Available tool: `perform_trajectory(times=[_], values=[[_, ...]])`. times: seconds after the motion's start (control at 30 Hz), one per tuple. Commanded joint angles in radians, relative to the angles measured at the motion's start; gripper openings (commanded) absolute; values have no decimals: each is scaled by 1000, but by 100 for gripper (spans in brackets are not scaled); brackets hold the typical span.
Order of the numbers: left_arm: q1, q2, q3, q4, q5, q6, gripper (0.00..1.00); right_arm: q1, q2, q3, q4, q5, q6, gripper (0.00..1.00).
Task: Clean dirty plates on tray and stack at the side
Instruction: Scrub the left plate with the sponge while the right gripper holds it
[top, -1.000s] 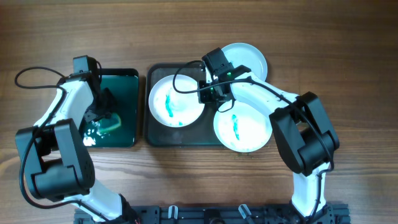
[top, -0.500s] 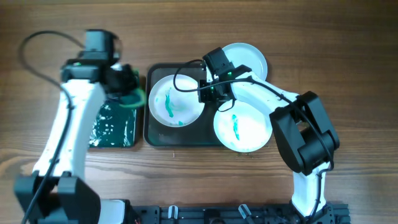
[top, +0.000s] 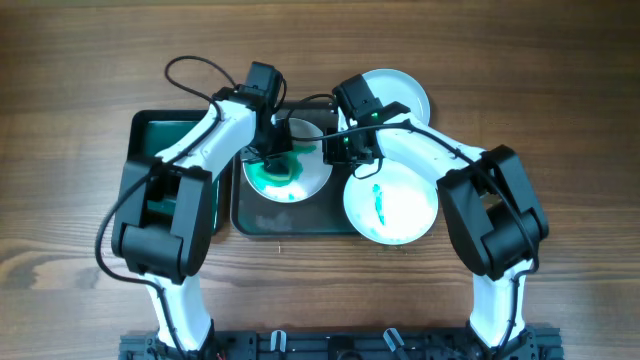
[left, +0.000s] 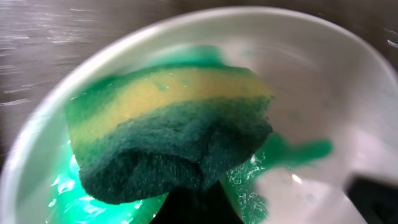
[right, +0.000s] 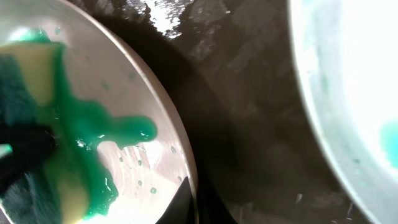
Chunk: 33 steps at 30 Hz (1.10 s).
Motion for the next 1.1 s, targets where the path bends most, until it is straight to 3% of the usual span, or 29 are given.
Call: perform_trajectory(times=[0.0, 0.03, 0.13, 0.23, 0.27, 0.37, 0.43, 0.5, 0.57, 0.63, 0.7, 0.8, 0.87, 0.93, 0.97, 1.07], values=[[-34, 74, -19, -18, 547, 275, 4, -4, 42, 2, -7, 13, 11, 4], [-32, 74, -19, -21, 514, 259, 4, -4, 42, 2, -7, 13, 10, 4], [-22, 69, 22, -69, 90, -35, 4, -4, 43, 2, -8, 13, 11, 4], [-29, 38, 99, -280, -354, -333, 4, -4, 43, 0, -7, 15, 11, 4], [-33, 35, 109, -322, -422, -374, 4, -4, 43, 0, -7, 18, 11, 4], [-53, 35, 108, -309, -348, -333, 4, -4, 43, 0, -7, 18, 10, 4], [-63, 36, 102, -219, -209, -225, 4, -4, 43, 0, -12, 16, 5, 4], [-64, 36, 99, -78, 20, -60, 4, -4, 43, 0, -18, -6, -8, 5], [-65, 36, 99, 8, 85, 10, 4, -4, 43, 0, -21, -5, -9, 4], [-64, 36, 99, 51, -7, 31, 4, -4, 43, 0, -24, -4, -13, 4], [-63, 36, 99, -3, -142, 26, 4, -4, 43, 0, -26, 0, -12, 4], [-63, 36, 99, -183, -456, -215, 4, -4, 43, 0, -26, 2, -11, 4], [-63, 36, 99, -281, -455, -287, 4, -4, 43, 0, -26, 2, -8, 4], [-64, 36, 99, -301, -327, -278, 4, -4, 43, 0, -26, 2, -9, 4], [-64, 36, 99, -293, -196, -222, 4, -4, 43, 0, -26, 2, -9, 4], [-64, 36, 99, -225, 250, 64, 4, -4, 43, 0, -29, 2, -8, 4]])
